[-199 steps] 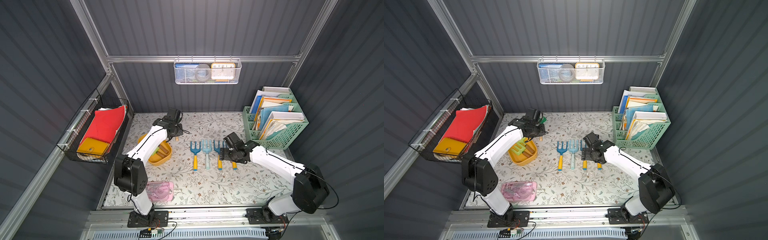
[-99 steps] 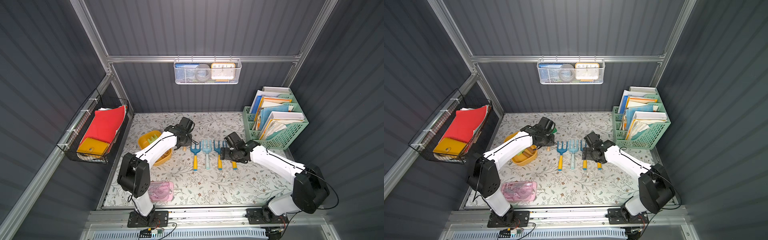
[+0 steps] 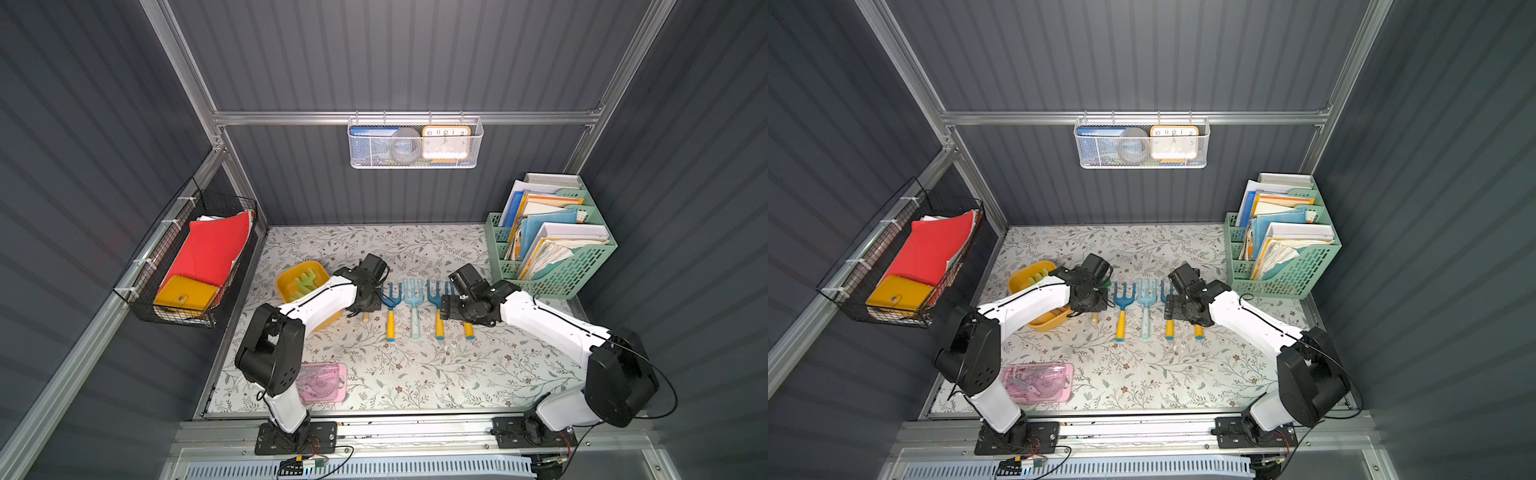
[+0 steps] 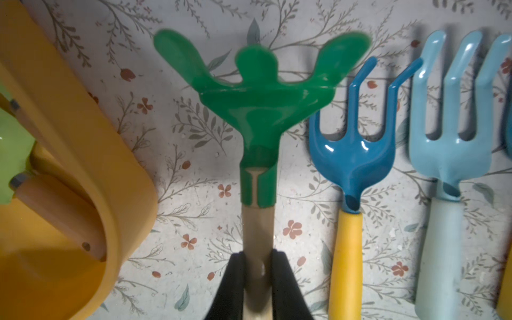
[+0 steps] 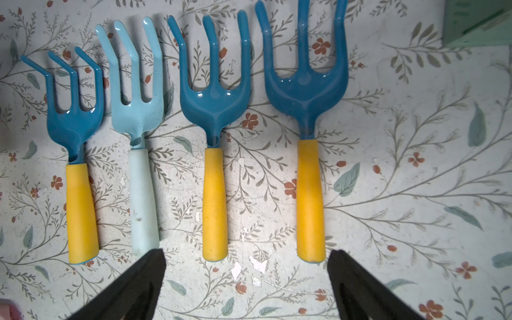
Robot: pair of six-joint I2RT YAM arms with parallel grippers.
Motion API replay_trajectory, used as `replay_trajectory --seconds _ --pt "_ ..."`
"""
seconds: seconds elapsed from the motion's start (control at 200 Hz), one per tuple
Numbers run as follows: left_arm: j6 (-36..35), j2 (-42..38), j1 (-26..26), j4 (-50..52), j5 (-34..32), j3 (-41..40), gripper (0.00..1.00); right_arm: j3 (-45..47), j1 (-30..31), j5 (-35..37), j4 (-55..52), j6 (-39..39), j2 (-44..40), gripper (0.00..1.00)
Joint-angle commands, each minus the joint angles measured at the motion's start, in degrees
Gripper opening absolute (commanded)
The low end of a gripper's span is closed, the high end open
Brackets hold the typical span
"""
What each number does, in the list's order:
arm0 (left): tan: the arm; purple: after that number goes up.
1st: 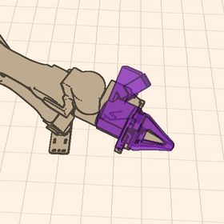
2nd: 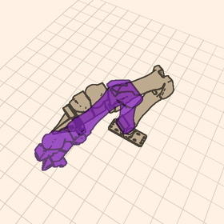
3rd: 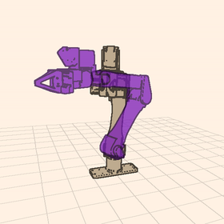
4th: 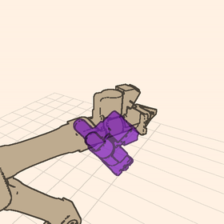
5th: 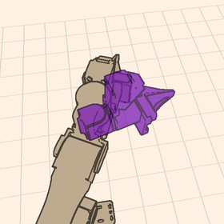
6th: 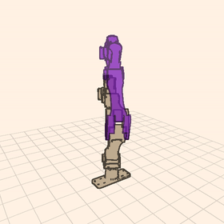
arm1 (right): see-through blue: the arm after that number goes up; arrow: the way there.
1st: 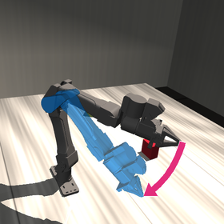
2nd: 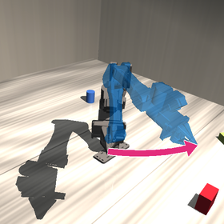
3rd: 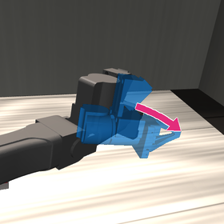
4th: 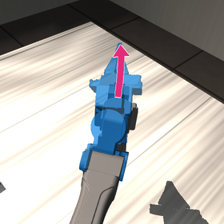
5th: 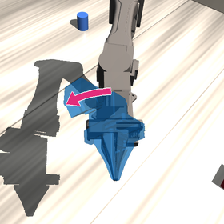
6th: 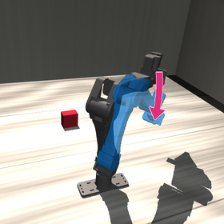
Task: Take the hand rake out of the storage box
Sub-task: Place the rake at the center of the board.
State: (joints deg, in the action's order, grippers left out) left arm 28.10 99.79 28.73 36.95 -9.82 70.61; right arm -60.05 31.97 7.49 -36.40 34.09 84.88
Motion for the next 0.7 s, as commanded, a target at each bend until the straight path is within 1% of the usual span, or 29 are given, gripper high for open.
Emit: replay_trajectory --seconds 0.0,0.33,0.695 --pt "1.8 -2.3 0.3 -1.7 0.1 -2.1 0.13 0.0 -0.2 -0.1 -0.7 0.8 -0.2 0.96" --pt "2.8 -1.6 0.4 -5.3 -1.2 -6.4 0.12 0.3 -0.2 -0.2 -0.5 0.9 -0.3 0.96" --pt "3.0 0.0 0.4 -7.5 -2.1 -7.5 0.11 0.5 -0.1 -0.4 -0.5 1.1 -0.4 0.96"
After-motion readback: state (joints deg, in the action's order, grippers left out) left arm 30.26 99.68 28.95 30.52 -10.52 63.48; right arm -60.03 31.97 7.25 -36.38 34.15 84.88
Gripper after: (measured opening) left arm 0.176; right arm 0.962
